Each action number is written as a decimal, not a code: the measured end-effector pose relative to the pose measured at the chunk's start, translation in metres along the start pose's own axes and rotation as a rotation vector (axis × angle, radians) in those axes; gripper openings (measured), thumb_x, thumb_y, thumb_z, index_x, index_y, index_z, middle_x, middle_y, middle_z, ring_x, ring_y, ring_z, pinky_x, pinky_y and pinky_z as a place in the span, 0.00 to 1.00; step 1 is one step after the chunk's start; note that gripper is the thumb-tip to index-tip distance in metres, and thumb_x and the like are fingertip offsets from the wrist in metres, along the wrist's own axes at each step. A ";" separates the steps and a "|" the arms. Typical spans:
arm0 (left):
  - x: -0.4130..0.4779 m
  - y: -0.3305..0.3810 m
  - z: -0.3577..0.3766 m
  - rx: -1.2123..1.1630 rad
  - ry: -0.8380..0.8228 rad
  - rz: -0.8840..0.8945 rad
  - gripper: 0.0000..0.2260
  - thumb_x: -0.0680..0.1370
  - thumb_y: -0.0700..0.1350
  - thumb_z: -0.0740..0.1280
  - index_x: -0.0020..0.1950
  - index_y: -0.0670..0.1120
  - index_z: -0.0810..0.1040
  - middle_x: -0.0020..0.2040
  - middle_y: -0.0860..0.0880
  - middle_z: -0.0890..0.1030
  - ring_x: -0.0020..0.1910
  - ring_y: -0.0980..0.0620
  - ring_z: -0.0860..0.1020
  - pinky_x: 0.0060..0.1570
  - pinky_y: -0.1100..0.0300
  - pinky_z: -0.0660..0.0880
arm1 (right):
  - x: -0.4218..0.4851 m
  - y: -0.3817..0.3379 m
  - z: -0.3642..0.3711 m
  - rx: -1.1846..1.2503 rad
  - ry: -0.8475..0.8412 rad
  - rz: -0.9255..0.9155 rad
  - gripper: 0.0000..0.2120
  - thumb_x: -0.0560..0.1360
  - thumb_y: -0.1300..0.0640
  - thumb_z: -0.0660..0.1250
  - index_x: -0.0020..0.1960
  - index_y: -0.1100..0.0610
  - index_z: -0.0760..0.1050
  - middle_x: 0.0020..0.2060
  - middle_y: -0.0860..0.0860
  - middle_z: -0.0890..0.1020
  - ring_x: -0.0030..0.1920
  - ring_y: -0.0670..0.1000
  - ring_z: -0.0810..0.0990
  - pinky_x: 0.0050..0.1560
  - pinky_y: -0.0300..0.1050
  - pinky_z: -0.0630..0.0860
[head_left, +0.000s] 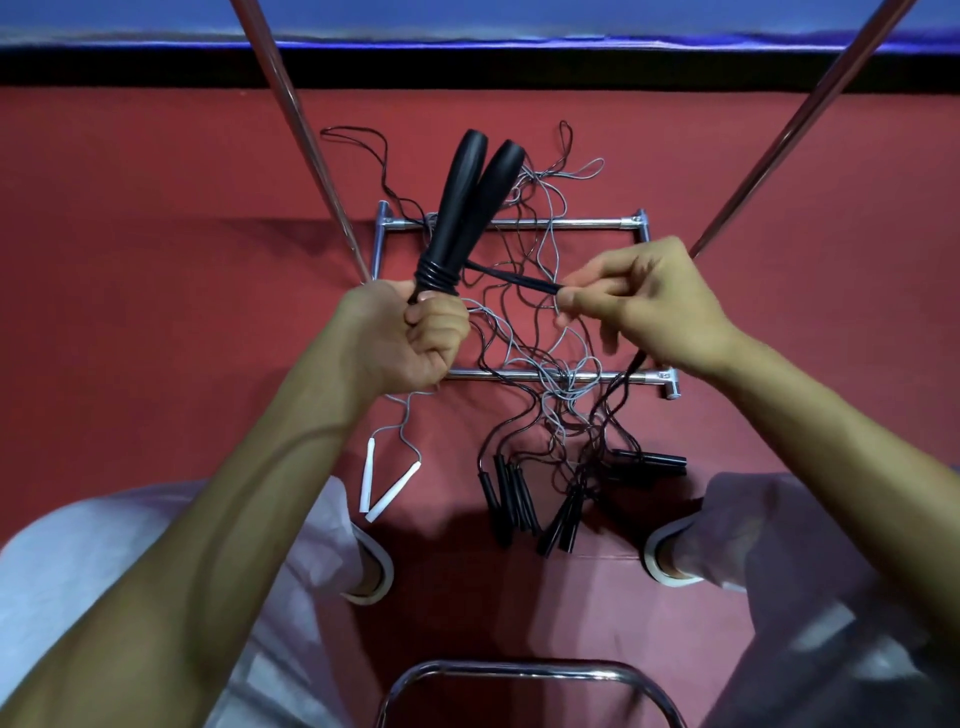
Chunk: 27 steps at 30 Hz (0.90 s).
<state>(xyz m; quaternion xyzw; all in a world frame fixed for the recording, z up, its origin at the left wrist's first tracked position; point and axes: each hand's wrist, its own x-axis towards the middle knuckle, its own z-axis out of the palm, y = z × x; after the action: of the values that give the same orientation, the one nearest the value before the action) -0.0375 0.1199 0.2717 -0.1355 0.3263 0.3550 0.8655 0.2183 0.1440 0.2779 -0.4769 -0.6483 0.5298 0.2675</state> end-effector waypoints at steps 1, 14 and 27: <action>0.001 0.000 0.000 -0.003 -0.007 -0.006 0.21 0.84 0.46 0.48 0.32 0.46 0.64 0.24 0.51 0.61 0.18 0.53 0.58 0.16 0.60 0.55 | 0.001 0.000 -0.002 0.010 -0.019 0.019 0.02 0.78 0.64 0.71 0.48 0.63 0.83 0.38 0.57 0.87 0.25 0.50 0.79 0.26 0.37 0.72; 0.003 0.003 -0.006 -0.035 0.072 0.022 0.14 0.79 0.38 0.51 0.33 0.46 0.63 0.25 0.52 0.60 0.18 0.54 0.57 0.19 0.63 0.53 | 0.008 0.012 0.006 0.136 -0.052 0.191 0.07 0.79 0.67 0.68 0.54 0.61 0.84 0.31 0.52 0.78 0.24 0.43 0.65 0.23 0.35 0.61; 0.014 0.006 -0.014 -0.045 0.124 0.066 0.13 0.75 0.37 0.53 0.31 0.46 0.63 0.25 0.52 0.61 0.17 0.53 0.59 0.18 0.63 0.52 | 0.005 0.017 0.025 0.532 -0.194 0.490 0.07 0.81 0.62 0.66 0.54 0.64 0.81 0.44 0.56 0.88 0.30 0.50 0.85 0.27 0.37 0.80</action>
<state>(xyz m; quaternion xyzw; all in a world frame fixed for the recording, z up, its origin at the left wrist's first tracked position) -0.0407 0.1250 0.2518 -0.1660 0.3755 0.3814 0.8282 0.2005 0.1372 0.2540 -0.4792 -0.3770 0.7708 0.1847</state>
